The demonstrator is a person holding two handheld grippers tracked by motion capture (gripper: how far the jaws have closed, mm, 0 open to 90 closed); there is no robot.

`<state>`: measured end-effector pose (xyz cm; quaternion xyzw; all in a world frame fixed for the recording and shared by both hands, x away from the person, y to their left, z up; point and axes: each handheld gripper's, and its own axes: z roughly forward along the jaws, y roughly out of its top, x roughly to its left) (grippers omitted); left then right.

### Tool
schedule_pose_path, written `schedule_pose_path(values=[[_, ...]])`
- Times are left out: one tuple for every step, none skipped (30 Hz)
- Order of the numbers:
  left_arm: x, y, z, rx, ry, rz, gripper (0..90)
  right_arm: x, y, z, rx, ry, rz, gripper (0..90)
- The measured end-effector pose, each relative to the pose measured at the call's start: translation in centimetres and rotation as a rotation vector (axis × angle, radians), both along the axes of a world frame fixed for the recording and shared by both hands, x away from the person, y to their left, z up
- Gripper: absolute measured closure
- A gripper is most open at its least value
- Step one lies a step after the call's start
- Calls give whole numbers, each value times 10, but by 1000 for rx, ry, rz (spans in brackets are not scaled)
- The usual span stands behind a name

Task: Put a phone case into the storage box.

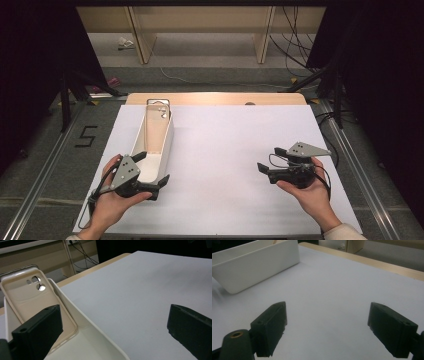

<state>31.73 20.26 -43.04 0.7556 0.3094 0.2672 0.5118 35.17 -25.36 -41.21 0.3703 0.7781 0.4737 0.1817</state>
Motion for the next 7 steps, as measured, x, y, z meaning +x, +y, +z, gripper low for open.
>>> schedule_pose_path(values=[[0,0,0,-4,4,-2,0,-1,-1,0,2,1,-3,167],[0,-1,0,-5,5,-4,0,-1,-1,0,3,-2,-2,167],[0,-1,0,-2,3,-4,0,-1,-2,0,4,-2,-6,167],[0,-2,0,-2,3,-4,0,-1,-2,0,5,0,-6,167],[0,-2,-1,1,3,-3,0,-1,-3,0,6,2,-8,167],[0,-2,-1,2,3,-3,0,-1,-3,0,5,2,-8,167],[0,-1,-1,5,4,-1,0,-1,-3,0,4,2,-8,167]])
